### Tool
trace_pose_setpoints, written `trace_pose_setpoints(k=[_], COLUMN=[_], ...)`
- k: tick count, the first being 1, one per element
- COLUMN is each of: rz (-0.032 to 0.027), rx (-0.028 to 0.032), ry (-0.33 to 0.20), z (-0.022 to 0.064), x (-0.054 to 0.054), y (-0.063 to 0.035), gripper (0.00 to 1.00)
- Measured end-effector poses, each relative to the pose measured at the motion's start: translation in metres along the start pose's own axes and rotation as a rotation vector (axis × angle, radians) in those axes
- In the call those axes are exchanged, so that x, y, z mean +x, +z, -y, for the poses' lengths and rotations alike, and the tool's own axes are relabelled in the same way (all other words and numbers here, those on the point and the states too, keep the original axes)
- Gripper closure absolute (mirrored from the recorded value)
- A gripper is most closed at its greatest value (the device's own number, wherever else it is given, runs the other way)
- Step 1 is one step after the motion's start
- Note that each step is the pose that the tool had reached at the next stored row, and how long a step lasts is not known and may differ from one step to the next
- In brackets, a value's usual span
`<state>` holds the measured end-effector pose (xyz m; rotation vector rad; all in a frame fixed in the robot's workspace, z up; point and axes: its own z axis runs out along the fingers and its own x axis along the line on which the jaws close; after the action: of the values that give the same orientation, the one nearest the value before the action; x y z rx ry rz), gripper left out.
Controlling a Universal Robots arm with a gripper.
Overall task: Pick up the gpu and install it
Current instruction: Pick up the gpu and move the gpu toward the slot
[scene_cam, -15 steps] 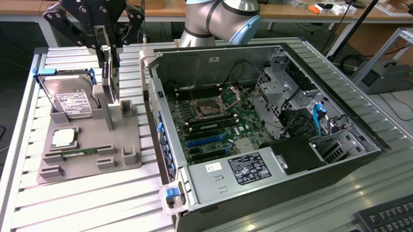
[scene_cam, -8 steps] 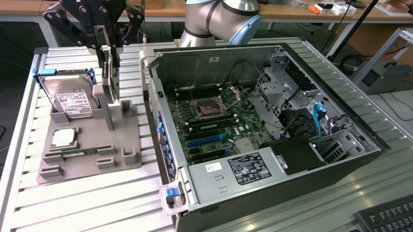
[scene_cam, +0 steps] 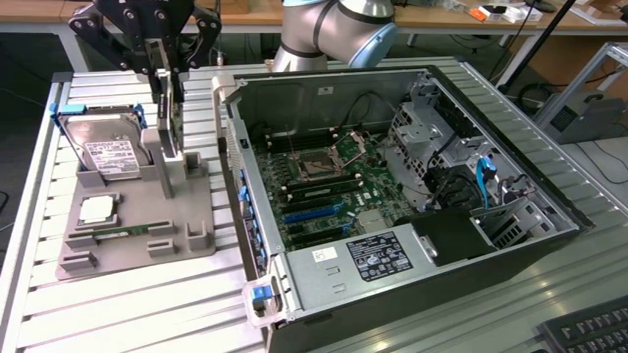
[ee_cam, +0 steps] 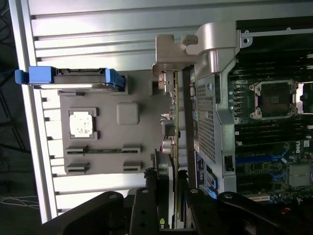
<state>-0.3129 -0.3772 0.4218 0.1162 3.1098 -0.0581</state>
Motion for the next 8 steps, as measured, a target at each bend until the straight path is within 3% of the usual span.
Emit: trace_pose_setpoints(k=[8], rz=[0.0001], rx=[0.0013], ry=[0.0], z=[-0.0001], x=[-0.0021], y=[0.0001], gripper=[0.73])
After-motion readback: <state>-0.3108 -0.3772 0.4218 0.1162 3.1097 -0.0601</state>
